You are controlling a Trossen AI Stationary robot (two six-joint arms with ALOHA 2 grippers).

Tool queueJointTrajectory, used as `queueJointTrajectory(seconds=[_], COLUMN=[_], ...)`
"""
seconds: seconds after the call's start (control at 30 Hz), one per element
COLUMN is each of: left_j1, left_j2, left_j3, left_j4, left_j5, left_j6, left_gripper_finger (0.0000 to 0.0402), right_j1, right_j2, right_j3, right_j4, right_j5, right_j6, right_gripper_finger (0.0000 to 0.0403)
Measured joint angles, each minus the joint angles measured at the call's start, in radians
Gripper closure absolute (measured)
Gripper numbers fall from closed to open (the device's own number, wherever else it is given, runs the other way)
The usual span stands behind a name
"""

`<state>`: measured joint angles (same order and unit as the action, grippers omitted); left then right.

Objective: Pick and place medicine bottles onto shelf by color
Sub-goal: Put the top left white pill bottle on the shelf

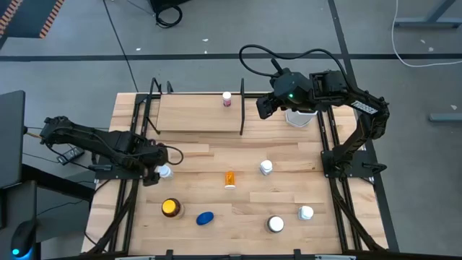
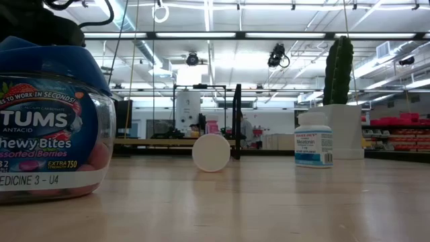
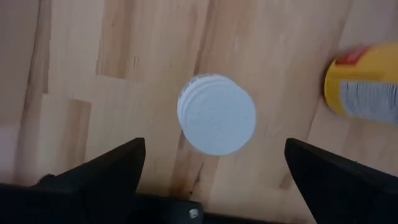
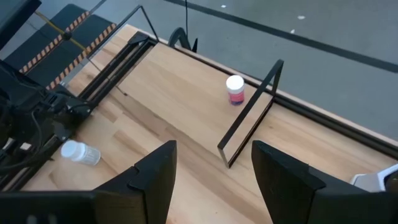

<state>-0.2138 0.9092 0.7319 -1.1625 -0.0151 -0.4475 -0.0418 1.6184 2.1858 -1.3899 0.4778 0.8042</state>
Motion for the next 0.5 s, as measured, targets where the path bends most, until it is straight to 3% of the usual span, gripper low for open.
queueJointTrajectory(seconds=[0.17,0.5], left_j1=[0.000,0.000], left_j2=[0.030,0.169], left_j3=[-0.001,-0.002], left_j4=[0.010,0.062], left_j5=[-0.044,-0.034], left_j6=[-0.071,-0.122], left_gripper_finger=[0.0010,0.0014], right_j1=[0.006,0.006], right_j2=[0.000,0.000], right_j3=[0.000,0.000], right_j4=[-0.002,-0.024], right_j5=[0.012,0.012], right_j6=[-0.003,-0.036], right_gripper_finger=[0.0188,0.0188])
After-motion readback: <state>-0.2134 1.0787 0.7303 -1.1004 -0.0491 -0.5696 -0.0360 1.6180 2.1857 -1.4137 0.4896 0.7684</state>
